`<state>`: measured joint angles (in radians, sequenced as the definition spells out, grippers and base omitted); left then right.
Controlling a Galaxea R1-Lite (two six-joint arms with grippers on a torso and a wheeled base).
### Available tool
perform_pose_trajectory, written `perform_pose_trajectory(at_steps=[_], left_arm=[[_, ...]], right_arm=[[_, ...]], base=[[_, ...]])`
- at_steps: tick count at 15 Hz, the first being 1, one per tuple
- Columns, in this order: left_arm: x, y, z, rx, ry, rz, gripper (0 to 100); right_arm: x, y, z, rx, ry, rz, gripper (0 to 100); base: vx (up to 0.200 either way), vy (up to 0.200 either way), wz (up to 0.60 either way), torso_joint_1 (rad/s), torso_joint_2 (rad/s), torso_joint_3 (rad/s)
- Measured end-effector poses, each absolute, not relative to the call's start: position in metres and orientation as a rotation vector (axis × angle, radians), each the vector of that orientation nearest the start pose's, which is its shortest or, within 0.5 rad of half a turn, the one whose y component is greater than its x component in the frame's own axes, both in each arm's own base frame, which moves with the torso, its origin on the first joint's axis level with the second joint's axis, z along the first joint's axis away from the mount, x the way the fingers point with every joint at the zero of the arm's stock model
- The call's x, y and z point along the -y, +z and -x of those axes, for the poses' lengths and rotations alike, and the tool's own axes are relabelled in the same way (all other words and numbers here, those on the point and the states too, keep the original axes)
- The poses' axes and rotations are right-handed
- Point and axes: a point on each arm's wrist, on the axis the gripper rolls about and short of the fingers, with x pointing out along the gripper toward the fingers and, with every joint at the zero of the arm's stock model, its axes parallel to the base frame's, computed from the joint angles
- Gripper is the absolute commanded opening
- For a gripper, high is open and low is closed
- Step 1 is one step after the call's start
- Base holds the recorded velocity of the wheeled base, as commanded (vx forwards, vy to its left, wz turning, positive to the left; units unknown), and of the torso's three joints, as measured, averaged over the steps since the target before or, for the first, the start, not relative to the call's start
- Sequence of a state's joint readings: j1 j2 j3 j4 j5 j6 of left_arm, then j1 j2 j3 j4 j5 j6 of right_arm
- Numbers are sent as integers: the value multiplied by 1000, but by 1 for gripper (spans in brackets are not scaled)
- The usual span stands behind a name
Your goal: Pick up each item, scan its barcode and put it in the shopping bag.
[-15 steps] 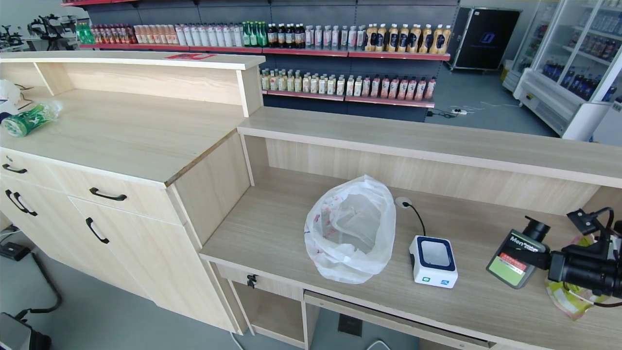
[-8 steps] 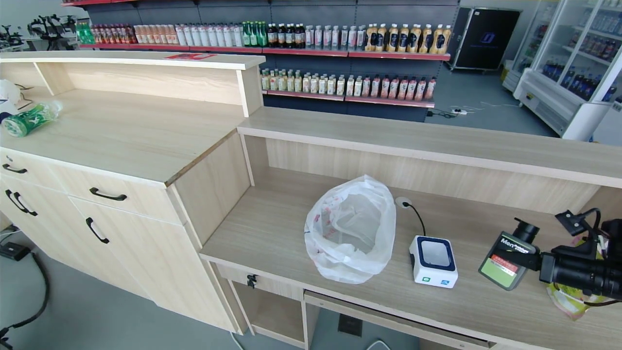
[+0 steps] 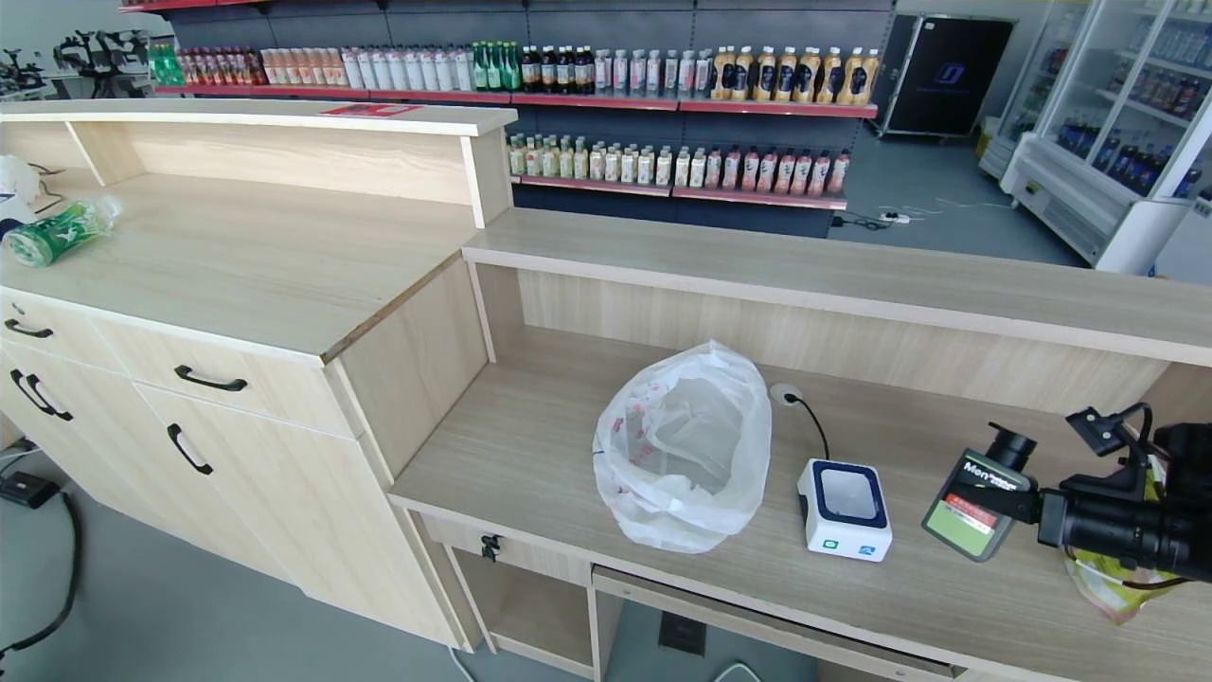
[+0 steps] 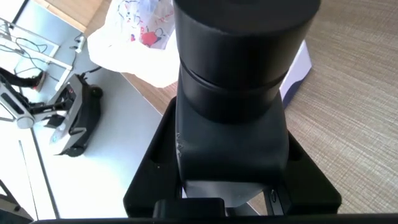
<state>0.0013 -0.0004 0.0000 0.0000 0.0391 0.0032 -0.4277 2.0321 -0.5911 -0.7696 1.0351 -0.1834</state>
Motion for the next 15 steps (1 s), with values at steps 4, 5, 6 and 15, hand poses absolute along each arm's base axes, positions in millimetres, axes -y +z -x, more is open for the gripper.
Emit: perform_pose_trajectory(at_steps=[4,5,6,15], left_arm=[[-1,75,23,0,41,-3,100],[-1,75,23,0,40,-3,100],[-1,75,23,0,40,-3,100],[-1,75,23,0,41,-3,100]], right_arm=[[109,47,-287,-449,626,-280,0],[109,46,-287,-448,626,-279,0],[109,47,-287,-445,626,-276,0],[110,46,-289,-440,627,-271,0]], base=[[0,0,0,0,0,0],[0,0,0,0,0,0],[0,0,0,0,0,0],[0,0,0,0,0,0]])
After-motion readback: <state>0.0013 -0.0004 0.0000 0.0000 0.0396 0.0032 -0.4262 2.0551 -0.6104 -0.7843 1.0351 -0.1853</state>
